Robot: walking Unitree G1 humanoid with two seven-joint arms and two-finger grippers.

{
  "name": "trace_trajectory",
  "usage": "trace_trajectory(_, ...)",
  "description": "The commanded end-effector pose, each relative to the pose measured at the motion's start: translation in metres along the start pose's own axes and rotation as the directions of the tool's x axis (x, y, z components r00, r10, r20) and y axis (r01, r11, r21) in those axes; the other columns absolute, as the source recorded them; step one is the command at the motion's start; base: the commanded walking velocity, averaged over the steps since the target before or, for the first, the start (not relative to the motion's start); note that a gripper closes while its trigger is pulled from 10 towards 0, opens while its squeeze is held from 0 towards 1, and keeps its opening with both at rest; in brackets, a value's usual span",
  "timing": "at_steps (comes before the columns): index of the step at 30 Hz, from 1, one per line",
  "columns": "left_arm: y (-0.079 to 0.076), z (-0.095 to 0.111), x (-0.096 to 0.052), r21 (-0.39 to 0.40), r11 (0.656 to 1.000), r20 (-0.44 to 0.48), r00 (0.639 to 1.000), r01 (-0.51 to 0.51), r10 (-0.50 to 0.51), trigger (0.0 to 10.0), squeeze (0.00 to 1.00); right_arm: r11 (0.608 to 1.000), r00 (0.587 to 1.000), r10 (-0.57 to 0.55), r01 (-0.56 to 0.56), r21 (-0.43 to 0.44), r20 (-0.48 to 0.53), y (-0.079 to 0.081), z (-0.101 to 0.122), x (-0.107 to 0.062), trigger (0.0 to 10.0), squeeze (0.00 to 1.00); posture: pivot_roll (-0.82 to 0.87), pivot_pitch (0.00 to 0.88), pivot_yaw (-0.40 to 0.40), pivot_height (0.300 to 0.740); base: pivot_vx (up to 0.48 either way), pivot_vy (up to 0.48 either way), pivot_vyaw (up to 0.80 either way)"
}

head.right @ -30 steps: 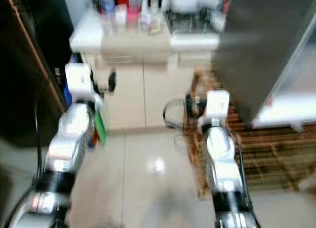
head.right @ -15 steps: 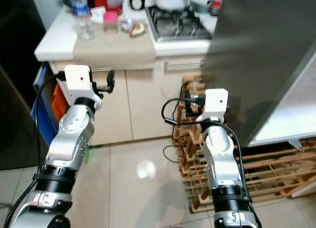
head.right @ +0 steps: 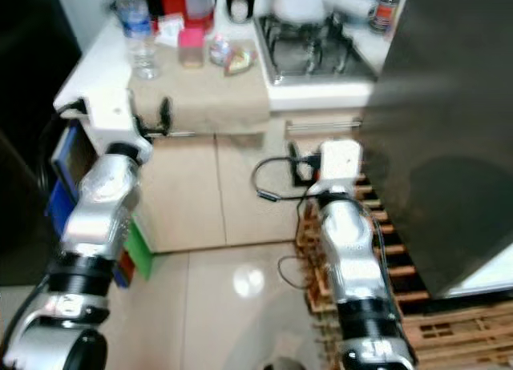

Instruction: Restocking fridge

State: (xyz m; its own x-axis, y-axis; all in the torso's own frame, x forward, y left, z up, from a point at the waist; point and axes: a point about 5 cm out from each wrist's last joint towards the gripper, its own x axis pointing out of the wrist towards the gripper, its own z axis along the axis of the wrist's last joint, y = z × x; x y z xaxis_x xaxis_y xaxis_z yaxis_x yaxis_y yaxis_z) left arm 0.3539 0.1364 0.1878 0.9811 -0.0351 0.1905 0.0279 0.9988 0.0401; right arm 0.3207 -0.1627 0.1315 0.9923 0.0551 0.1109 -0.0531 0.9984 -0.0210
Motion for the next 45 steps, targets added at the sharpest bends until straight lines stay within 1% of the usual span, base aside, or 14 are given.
trace_trajectory(1,0.007,0.005,0.002,0.004,1.0,0.018,1.0,-0.017,0.017,10.0,0.0,1.0,0.999,0.023,-0.023,0.01,0.027,0.009,0.005,0.003,10.0,0.0,-0.02,0.0,0.013,0.74,0.48,0.0,0.0)
trace_trajectory(13,0.011,0.031,0.004,0.047,0.996,0.128,0.99,-0.072,0.065,10.0,0.0,0.999,0.999,0.035,-0.035,0.007,0.041,0.01,0.009,0.002,10.0,0.0,-0.02,0.0,0.011,0.74,0.48,0.0,0.0)
trace_trajectory(17,0.016,0.056,0.004,0.046,0.992,0.216,0.971,-0.118,0.105,10.0,0.0,0.997,0.994,0.076,-0.076,-0.001,0.076,0.017,0.015,0.001,10.0,0.0,-0.02,0.0,0.011,0.74,0.48,0.0,0.17)
trace_trajectory(21,0.015,0.068,0.005,0.047,0.992,0.261,0.96,-0.119,0.103,10.0,0.0,0.997,0.995,0.071,-0.071,-0.007,0.07,0.017,0.016,0.001,10.0,0.0,-0.02,0.0,0.009,0.74,0.48,0.0,0.35)
trace_trajectory(23,0.012,0.107,0.011,0.088,0.987,0.374,0.923,-0.132,0.09,10.0,0.0,0.998,0.994,0.066,-0.065,-0.01,0.086,0.015,0.021,0.001,10.0,0.0,-0.02,0.0,0.001,0.74,0.0,0.0,0.0)
trace_trajectory(24,0.005,0.138,0.017,0.12,0.989,0.449,0.893,-0.091,0.028,10.0,0.0,0.998,0.992,0.063,-0.061,-0.017,0.106,0.013,0.027,0.001,10.0,0.0,-0.02,0.0,-0.004,0.74,0.0,0.0,0.0)
trace_trajectory(28,-0.001,0.165,0.022,0.118,0.992,0.505,0.862,-0.036,-0.029,10.0,0.0,0.998,0.99,0.058,-0.056,-0.023,0.13,0.012,0.033,0.002,10.0,0.0,-0.02,0.0,-0.005,0.74,0.0,0.0,0.0)
trace_trajectory(31,-0.005,0.173,0.032,0.13,0.991,0.489,0.87,-0.004,-0.06,10.0,0.0,0.998,0.989,0.055,-0.052,-0.023,0.137,0.011,0.036,0.002,10.0,0.0,-0.02,0.0,-0.005,0.74,0.0,0.0,0.0)
trace_trajectory(32,-0.009,0.172,0.046,0.145,0.989,0.434,0.897,0.026,-0.088,10.0,0.0,0.999,0.989,0.051,-0.049,-0.021,0.141,0.011,0.037,0.003,10.0,0.0,-0.02,0.0,0.002,0.74,0.0,0.0,0.0)
trace_trajectory(33,-0.01,0.169,0.05,0.14,0.989,0.408,0.908,0.04,-0.095,10.0,0.0,0.999,0.989,0.05,-0.048,-0.02,0.141,0.011,0.037,0.003,10.0,0.0,-0.03,0.0,0.003,0.74,0.0,0.0,0.0)
trace_trajectory(36,-0.009,0.166,0.055,0.13,0.99,0.374,0.923,0.047,-0.093,10.0,0.0,0.999,0.989,0.049,-0.047,-0.019,0.141,0.012,0.037,0.003,10.0,0.0,-0.03,0.0,0.003,0.74,0.0,0.0,0.0)
trace_trajectory(38,-0.006,0.152,0.071,0.083,0.995,0.266,0.961,0.053,-0.073,10.0,0.0,0.999,0.989,0.051,-0.049,-0.017,0.139,0.013,0.037,0.001,10.0,0.0,-0.04,0.0,0.009,0.74,0.0,0.0,0.0)
trace_trajectory(40,0.0,0.143,0.08,0.036,0.999,0.196,0.98,0.03,-0.037,10.0,0.0,0.999,0.989,0.053,-0.051,-0.017,0.135,0.014,0.037,-0.002,10.0,0.0,-0.05,0.0,0.013,0.74,0.0,0.0,0.0)
trace_trajectory(45,0.002,0.146,0.087,0.04,0.999,0.196,0.981,0.0,-0.007,10.0,0.0,0.999,0.993,0.03,-0.027,-0.029,0.115,0.007,0.033,-0.013,10.0,0.0,-0.09,0.0,0.021,0.74,0.0,0.0,0.0)
